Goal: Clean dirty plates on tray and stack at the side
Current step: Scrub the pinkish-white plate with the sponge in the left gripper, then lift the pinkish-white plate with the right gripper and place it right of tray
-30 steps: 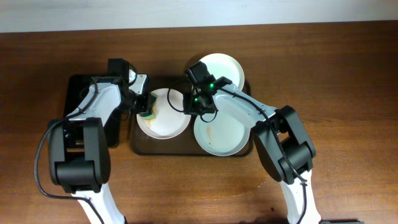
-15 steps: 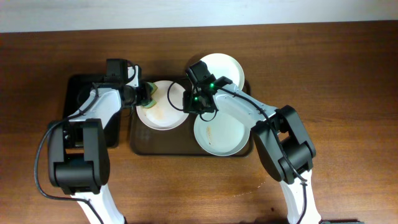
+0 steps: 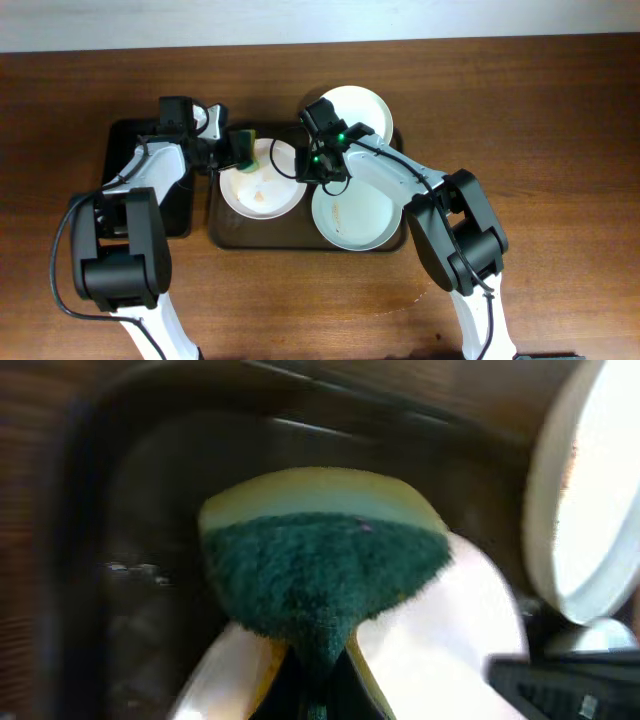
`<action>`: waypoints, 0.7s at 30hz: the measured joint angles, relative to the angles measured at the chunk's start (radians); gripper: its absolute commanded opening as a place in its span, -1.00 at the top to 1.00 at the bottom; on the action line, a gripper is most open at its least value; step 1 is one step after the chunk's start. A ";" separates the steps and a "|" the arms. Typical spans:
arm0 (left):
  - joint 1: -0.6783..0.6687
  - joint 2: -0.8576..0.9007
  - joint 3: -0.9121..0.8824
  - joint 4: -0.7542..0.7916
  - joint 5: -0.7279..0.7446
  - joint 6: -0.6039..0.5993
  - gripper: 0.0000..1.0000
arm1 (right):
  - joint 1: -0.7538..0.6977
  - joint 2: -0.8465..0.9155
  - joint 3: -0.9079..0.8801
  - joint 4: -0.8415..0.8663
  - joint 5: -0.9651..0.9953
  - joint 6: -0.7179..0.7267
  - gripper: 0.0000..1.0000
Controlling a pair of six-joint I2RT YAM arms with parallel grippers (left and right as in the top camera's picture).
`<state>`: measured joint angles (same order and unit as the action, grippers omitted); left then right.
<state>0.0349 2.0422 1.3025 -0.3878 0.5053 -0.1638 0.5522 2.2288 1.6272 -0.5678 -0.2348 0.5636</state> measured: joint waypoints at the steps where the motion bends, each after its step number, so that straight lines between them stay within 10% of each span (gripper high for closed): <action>1: -0.002 0.000 0.000 -0.005 -0.023 -0.002 0.98 | 0.000 0.000 0.000 0.000 0.000 0.000 0.91; 10: 0.031 0.011 0.432 -0.746 -0.124 0.093 0.98 | 0.001 0.000 0.000 -0.002 -0.003 -0.014 0.92; 15: 0.141 0.009 0.695 -0.858 -0.263 0.119 0.98 | 0.003 -0.022 0.103 -0.198 0.034 -0.087 0.92; 21: 0.148 0.010 0.694 -0.825 -0.410 0.122 0.98 | 0.168 -0.208 0.286 -0.444 0.766 -0.136 0.92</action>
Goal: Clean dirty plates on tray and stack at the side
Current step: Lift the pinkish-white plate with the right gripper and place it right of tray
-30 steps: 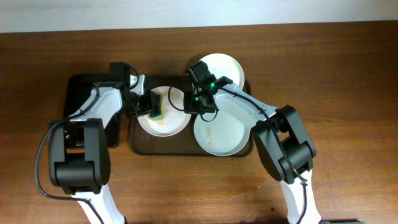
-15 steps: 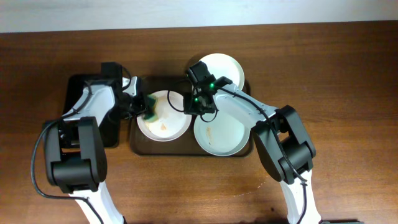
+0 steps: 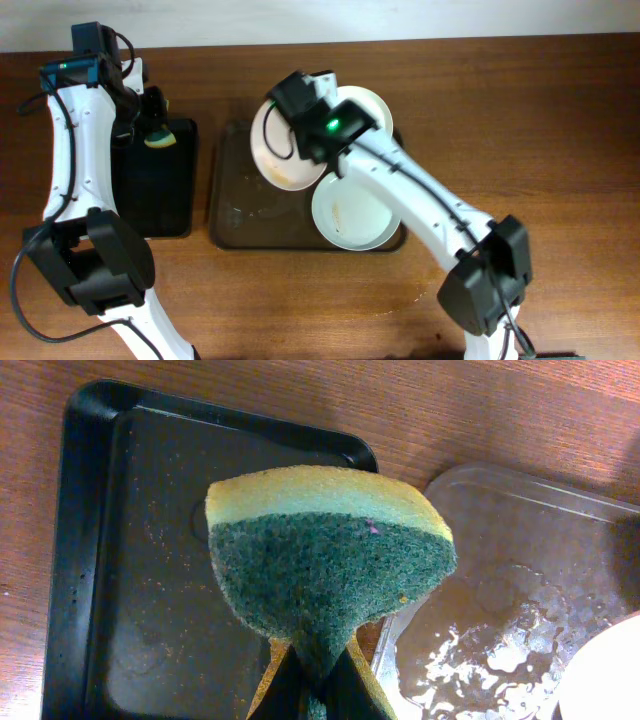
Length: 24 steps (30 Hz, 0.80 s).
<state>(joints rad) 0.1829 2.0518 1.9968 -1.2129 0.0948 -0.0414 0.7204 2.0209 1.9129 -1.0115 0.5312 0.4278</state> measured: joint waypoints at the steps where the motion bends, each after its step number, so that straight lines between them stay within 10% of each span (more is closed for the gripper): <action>1: 0.000 0.000 0.000 0.002 -0.003 0.000 0.98 | 0.105 0.002 0.000 0.020 0.274 -0.006 0.92; 8: 0.000 0.000 0.000 0.005 -0.007 0.000 0.98 | 0.288 0.004 0.000 0.067 0.882 0.000 0.92; 14: 0.000 0.000 0.000 0.005 -0.007 0.000 0.98 | 0.302 0.004 0.000 0.082 1.002 0.010 0.92; 19: 0.000 0.000 0.000 0.005 -0.007 0.000 0.98 | 0.239 -0.008 -0.001 -0.062 0.631 0.052 0.92; 24: 0.000 0.000 0.000 0.013 -0.006 0.000 0.98 | -0.283 -0.135 -0.001 -0.202 0.051 0.092 0.92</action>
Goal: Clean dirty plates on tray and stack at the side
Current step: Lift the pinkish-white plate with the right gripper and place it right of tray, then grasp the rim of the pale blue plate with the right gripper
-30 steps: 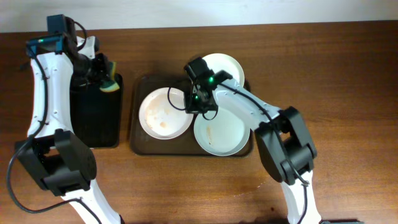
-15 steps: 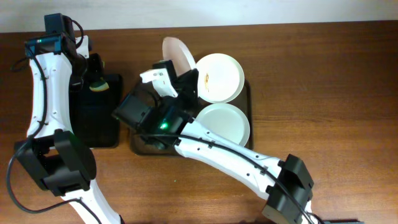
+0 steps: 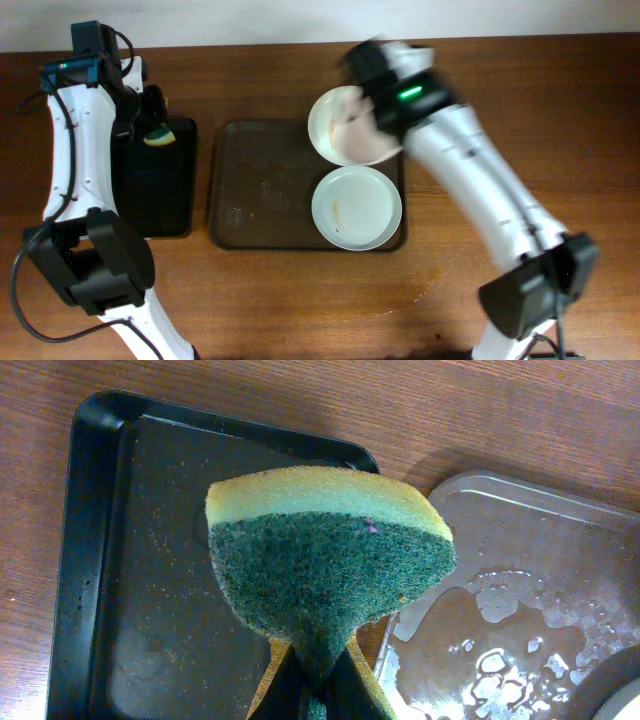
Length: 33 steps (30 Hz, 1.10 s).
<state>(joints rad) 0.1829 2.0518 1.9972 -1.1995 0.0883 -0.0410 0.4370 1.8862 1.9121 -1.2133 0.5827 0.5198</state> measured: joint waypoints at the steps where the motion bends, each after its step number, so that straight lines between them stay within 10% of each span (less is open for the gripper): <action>1: 0.000 0.000 0.000 0.000 0.000 0.000 0.98 | -0.092 -0.010 0.001 -0.021 -0.061 0.001 0.92; 9: 0.000 0.000 0.000 0.012 0.001 0.000 0.98 | -0.703 0.029 -0.241 0.098 -0.264 -0.009 0.91; 12: 0.000 0.000 0.000 0.015 0.000 0.000 0.98 | -0.719 0.041 -0.426 0.277 -0.306 -0.024 -0.22; 13: 0.000 0.000 0.000 0.014 0.001 0.000 0.98 | -0.719 0.043 -0.469 0.294 -0.320 -0.034 -0.28; 24: 0.000 0.000 0.000 0.011 0.009 0.000 0.98 | -0.472 -0.131 -0.391 0.137 -0.861 -0.306 -0.21; 33: 0.000 0.000 0.000 0.010 0.012 0.000 0.98 | -0.107 -0.095 -0.685 0.310 -0.668 0.045 0.03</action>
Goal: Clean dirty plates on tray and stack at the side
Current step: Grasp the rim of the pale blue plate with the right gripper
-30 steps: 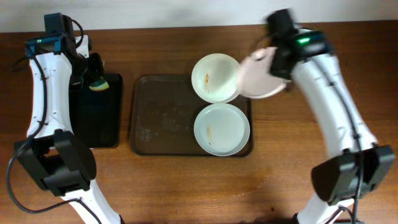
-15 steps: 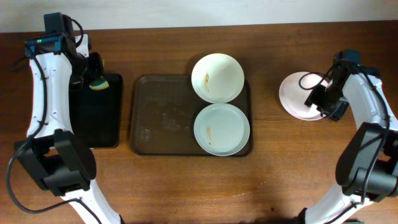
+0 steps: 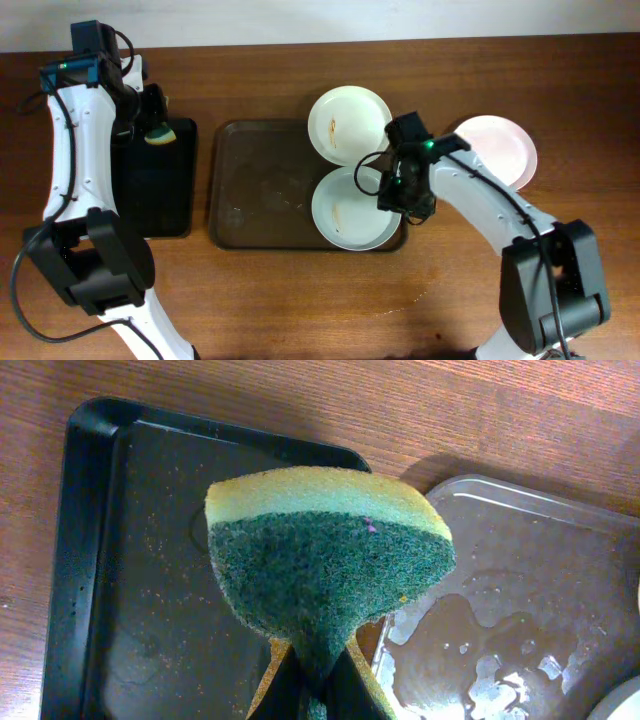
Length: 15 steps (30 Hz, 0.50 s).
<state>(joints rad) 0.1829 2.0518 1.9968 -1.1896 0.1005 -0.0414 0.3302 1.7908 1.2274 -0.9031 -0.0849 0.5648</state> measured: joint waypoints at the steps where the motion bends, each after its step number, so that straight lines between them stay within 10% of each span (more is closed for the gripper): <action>1: 0.000 0.000 0.000 0.000 0.000 0.000 0.98 | 0.012 0.000 -0.019 0.025 0.031 0.019 0.03; 15: 0.000 0.000 0.000 0.004 0.000 0.000 0.98 | 0.027 0.058 -0.051 0.075 0.016 -0.024 0.42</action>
<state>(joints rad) 0.1829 2.0518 1.9968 -1.1854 0.1009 -0.0414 0.3573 1.8488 1.1763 -0.8280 -0.0692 0.5407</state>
